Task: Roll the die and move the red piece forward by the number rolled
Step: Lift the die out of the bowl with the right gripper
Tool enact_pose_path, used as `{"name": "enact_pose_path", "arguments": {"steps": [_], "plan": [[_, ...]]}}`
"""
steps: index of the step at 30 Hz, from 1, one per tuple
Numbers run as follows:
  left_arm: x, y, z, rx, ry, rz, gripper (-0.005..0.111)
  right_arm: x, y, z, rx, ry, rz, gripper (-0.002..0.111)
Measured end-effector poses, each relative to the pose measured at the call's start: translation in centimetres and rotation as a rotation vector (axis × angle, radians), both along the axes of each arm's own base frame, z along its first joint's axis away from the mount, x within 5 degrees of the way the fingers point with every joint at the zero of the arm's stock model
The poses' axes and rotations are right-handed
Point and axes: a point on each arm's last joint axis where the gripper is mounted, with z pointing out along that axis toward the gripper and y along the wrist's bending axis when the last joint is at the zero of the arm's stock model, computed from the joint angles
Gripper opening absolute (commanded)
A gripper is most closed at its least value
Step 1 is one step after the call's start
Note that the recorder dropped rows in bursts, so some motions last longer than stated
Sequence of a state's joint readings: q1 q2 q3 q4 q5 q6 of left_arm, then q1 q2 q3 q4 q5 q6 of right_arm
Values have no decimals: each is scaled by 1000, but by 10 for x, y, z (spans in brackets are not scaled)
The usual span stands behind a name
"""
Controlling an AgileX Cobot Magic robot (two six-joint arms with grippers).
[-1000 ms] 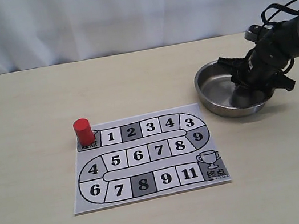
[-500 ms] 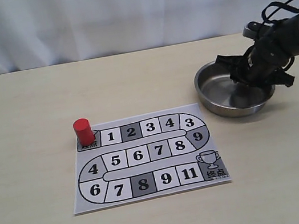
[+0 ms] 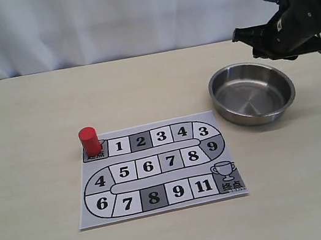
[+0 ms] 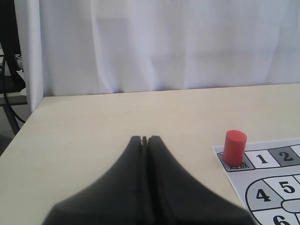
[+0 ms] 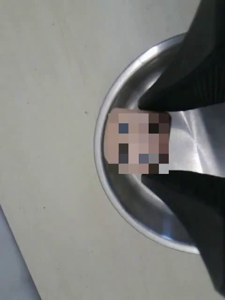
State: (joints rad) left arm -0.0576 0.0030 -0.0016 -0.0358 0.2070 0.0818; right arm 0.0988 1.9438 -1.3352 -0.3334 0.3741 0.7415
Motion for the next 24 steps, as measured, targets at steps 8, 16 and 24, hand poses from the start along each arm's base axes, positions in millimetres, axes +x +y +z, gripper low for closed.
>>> {"name": "enact_pose_path", "arguments": {"steps": [8, 16, 24], "plan": [[0, 0, 0, 0, 0, 0, 0, -18, 8, 20, -33, 98, 204, 4], [0, 0, 0, 0, 0, 0, 0, -50, 14, 25, -23, 368, 408, 4], [0, 0, 0, 0, 0, 0, 0, -86, 3, 1, -66, 503, 334, 4]]}}
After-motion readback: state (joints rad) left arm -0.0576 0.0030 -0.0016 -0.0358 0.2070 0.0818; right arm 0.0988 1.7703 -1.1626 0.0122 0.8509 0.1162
